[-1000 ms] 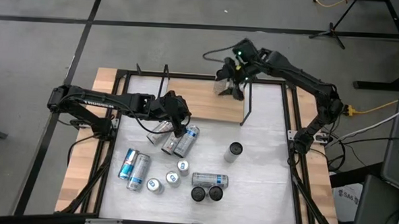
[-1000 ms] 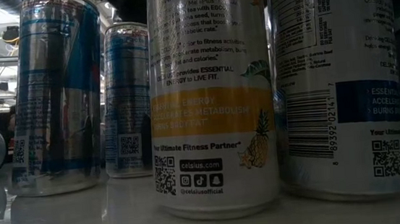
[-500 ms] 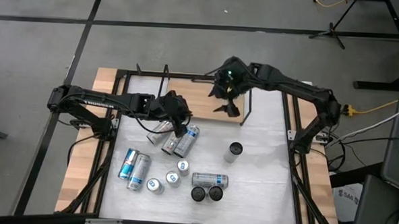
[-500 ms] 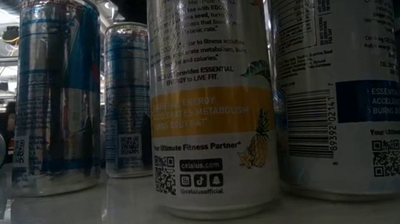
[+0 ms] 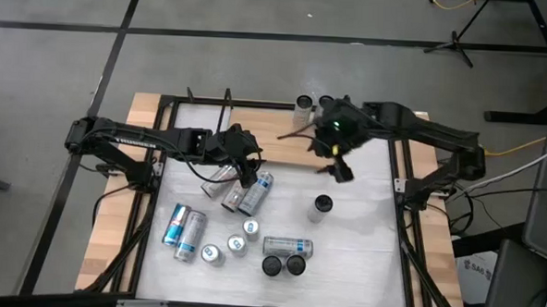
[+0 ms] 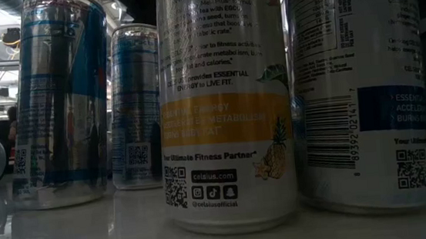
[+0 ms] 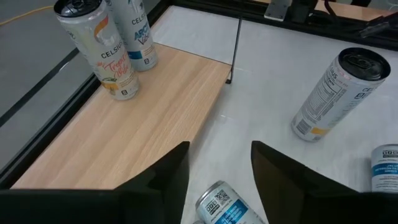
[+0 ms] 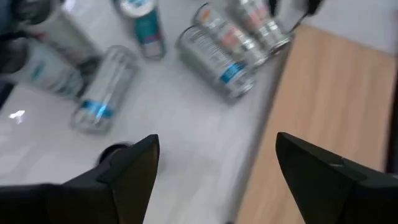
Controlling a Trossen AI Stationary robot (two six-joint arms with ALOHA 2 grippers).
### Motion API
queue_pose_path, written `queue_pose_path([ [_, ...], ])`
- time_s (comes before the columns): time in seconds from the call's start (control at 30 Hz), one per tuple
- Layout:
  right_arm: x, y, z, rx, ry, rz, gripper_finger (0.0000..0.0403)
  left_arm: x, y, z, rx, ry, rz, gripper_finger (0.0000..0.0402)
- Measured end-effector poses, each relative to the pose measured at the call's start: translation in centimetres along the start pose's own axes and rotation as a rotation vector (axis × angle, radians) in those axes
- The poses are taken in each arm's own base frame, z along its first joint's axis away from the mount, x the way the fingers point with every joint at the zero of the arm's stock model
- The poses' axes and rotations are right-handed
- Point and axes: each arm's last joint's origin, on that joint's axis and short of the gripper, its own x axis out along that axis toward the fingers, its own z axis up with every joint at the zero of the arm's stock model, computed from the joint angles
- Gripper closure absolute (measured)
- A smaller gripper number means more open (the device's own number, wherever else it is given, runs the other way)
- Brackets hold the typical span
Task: Place canned beverage on shelf
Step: Put the white soda can aligned with the other white soda can on the shelf
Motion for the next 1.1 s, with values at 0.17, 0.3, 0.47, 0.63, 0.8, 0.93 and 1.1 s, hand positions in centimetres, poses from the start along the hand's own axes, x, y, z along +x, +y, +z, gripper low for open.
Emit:
queue_pose_path([
  [0.17, -0.3, 2.7, -0.2, -0.014, 0.066, 0.076, 0.0091, 0.0, 0.0, 0.0, 0.0, 0.0, 0.0, 0.024],
  [0.3, 0.6, 4.4, -0.3, -0.06, 0.11, 0.131, 0.0091, 0.0, 0.0, 0.0, 0.0, 0.001, -0.002, 0.0241],
  [0.47, 1.9, 5.5, -0.6, -0.115, 0.138, 0.155, 0.0091, 0.0, 0.0, 0.0, -0.001, 0.001, -0.005, 0.0241],
  [0.63, 3.2, 5.6, -1.4, -0.129, 0.17, 0.177, 0.0091, 0.0, 0.0, 0.0, -0.001, 0.001, -0.006, 0.0241],
  [0.8, 4.9, 5.8, -2.4, -0.16, 0.204, 0.205, 0.0091, 0.0, 0.0, 0.0, -0.001, 0.001, -0.006, 0.0241],
  [0.93, 6.3, 5.9, -3.0, -0.191, 0.205, 0.212, 0.0091, 0.0, 0.0, 0.0, -0.002, 0.001, -0.006, 0.0241],
  [1.1, 7.5, 5.8, -3.6, -0.209, 0.201, 0.195, 0.0091, 0.0, 0.0, 0.0, -0.002, 0.001, -0.006, 0.0241],
])
